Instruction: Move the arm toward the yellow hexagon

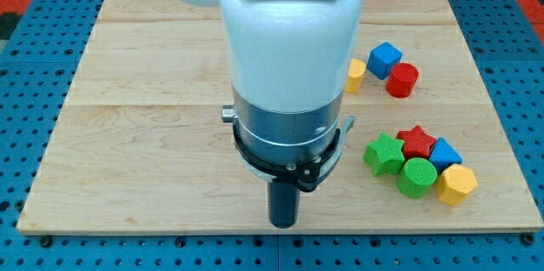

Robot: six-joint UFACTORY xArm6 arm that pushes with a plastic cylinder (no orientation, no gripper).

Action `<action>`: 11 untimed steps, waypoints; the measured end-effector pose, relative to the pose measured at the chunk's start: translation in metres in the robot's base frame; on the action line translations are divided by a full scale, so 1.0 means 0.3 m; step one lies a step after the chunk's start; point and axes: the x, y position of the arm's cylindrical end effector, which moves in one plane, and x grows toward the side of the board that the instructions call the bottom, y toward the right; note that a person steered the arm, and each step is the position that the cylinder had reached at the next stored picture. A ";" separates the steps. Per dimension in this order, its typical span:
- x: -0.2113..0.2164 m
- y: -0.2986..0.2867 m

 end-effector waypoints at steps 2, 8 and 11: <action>0.000 0.019; 0.009 0.791; -0.142 0.838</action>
